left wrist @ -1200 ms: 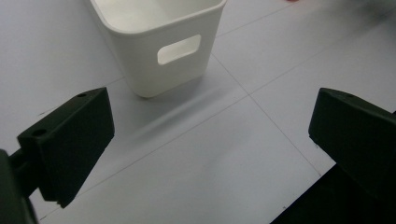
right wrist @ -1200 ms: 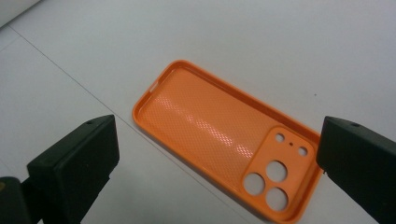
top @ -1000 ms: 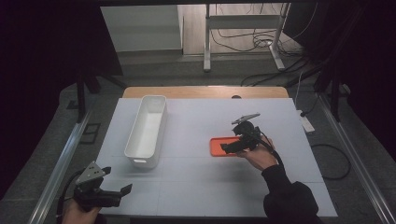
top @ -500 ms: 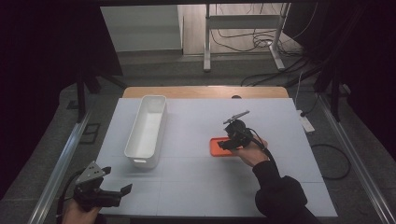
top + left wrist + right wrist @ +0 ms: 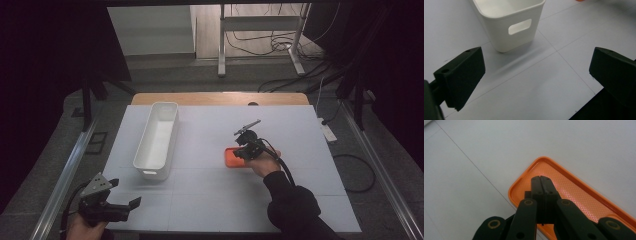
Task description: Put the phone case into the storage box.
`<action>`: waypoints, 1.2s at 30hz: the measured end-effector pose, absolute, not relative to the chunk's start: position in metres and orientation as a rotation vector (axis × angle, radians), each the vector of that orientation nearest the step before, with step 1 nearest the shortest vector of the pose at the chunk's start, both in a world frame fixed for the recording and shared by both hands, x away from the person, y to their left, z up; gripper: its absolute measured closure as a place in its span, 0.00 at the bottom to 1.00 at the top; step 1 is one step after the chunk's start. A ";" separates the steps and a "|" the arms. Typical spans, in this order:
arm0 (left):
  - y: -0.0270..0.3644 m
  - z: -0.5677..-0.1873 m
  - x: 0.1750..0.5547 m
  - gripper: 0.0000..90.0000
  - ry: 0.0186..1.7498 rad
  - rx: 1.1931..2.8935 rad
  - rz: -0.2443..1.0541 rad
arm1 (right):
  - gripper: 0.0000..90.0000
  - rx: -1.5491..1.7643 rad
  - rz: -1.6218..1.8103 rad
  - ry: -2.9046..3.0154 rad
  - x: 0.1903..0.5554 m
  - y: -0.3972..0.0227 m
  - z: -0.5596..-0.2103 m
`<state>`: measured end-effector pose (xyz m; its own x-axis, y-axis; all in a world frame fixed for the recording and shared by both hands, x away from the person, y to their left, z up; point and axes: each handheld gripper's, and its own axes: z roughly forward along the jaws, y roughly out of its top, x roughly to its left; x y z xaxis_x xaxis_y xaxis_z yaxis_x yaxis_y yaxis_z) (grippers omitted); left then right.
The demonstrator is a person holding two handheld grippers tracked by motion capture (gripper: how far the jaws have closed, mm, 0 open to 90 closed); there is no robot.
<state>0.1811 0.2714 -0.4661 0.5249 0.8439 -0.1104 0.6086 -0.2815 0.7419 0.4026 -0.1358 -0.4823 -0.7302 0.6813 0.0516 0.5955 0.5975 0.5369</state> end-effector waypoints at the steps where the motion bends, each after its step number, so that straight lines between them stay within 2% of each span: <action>1: 0.271 -0.466 0.181 0.02 1.179 2.005 0.394 | 0.99 1.069 0.803 2.665 0.403 -0.135 -0.484; 17: 0.270 -0.466 0.181 0.02 1.174 2.011 0.401 | 0.99 1.057 0.738 2.698 0.399 -0.126 -0.507; 36: 0.270 -0.466 0.181 0.02 1.178 2.013 0.403 | 0.99 1.043 0.715 2.722 0.384 -0.130 -0.506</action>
